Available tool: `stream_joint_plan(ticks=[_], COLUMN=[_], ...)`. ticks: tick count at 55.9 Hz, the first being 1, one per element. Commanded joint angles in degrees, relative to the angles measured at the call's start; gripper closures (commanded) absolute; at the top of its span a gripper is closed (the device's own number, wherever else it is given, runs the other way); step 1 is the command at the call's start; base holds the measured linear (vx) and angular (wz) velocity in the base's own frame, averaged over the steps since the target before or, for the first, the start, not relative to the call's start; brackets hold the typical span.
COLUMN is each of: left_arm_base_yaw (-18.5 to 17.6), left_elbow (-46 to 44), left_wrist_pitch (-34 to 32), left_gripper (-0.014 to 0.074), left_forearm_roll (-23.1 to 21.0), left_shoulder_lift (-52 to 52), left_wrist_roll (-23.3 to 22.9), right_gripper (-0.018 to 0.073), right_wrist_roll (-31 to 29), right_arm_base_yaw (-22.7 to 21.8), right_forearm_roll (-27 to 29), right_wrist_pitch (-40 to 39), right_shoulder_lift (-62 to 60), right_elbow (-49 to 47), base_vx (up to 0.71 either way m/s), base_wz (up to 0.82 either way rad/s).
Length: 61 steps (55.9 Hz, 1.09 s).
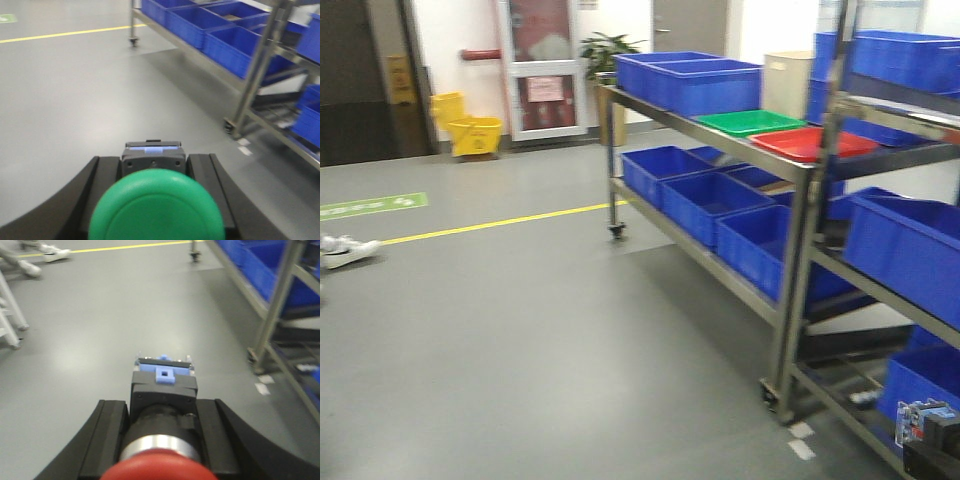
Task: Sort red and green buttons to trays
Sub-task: 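Drive the base to the cart with the green and red trays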
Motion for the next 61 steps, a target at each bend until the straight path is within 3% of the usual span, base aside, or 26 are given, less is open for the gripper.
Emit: stream_joint_plan(ticks=[1, 30, 61], left_arm_base_yaw=[0.0, 0.0, 0.0], left_elbow=[-1.7, -1.7, -1.7], left_wrist_pitch=[-4.7, -4.7, -4.7], left_gripper=[0.0599, 0.0599, 0.0599], left_forearm_roll=[-1.2, -1.2, -1.2], left_shoulder_lift=[0.0, 0.0, 0.0], left_wrist_roll=[-0.2, -0.2, -0.2], right_gripper=[0.0568, 0.0568, 0.0568], right_wrist_roll=[-0.1, -0.1, -0.1], right_arm_base_yaw=[0.0, 0.0, 0.0], right_forearm_roll=[0.3, 0.3, 0.2], right_wrist_pitch=[-4.5, -3.5, -3.4], right_shoulder_lift=[-0.3, -0.3, -0.5], right_elbow=[-1.7, -1.7, -1.7], base_vx=[0.19, 0.23, 0.39], base_wz=[0.54, 0.41, 0.07])
